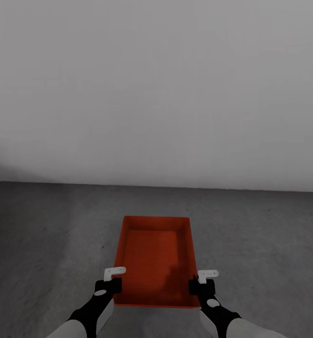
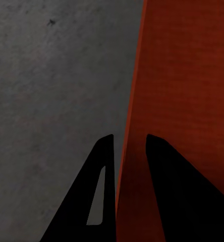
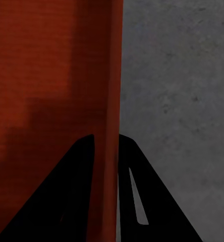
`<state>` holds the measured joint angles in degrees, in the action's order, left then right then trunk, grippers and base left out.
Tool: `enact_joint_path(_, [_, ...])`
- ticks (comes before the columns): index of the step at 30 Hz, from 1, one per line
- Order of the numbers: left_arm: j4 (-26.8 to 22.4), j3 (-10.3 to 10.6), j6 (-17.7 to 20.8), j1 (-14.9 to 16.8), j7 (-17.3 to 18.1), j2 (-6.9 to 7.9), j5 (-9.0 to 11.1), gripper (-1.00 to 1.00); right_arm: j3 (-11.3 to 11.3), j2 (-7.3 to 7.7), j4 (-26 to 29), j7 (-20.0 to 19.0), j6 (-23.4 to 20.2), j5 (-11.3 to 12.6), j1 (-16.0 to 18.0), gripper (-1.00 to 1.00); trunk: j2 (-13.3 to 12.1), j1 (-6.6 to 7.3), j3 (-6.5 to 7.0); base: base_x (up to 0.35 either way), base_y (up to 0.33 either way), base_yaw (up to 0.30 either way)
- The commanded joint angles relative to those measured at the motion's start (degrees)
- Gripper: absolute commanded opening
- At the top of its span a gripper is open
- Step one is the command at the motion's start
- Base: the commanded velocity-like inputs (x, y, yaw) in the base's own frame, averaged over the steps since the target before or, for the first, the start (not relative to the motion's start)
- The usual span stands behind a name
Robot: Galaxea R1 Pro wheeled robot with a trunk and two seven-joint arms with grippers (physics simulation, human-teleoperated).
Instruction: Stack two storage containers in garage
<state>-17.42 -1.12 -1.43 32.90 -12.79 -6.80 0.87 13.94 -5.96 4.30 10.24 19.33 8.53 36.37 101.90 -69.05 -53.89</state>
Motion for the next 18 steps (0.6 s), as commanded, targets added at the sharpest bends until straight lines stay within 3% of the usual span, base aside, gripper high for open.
enact_joint_path(1, [-0.21, -0.64, -0.15, 0.06, -0.28, -0.32, -0.52, -1.0, -0.93, -0.01, -0.25, 0.3, 0.27, 1.49, 0.02, -1.0, 0.43, -0.22, -0.22, 0.0, 0.0, 0.0])
enact_joint_path(18, [-0.24, -0.64, -0.15, 0.06, -0.3, -0.26, -0.52, -1.0, -0.93, -0.02, -0.25, 0.3, 0.24, 1.49, 0.02, -1.0, 7.25, -3.95, -3.27, 0.0, 0.0, 0.0])
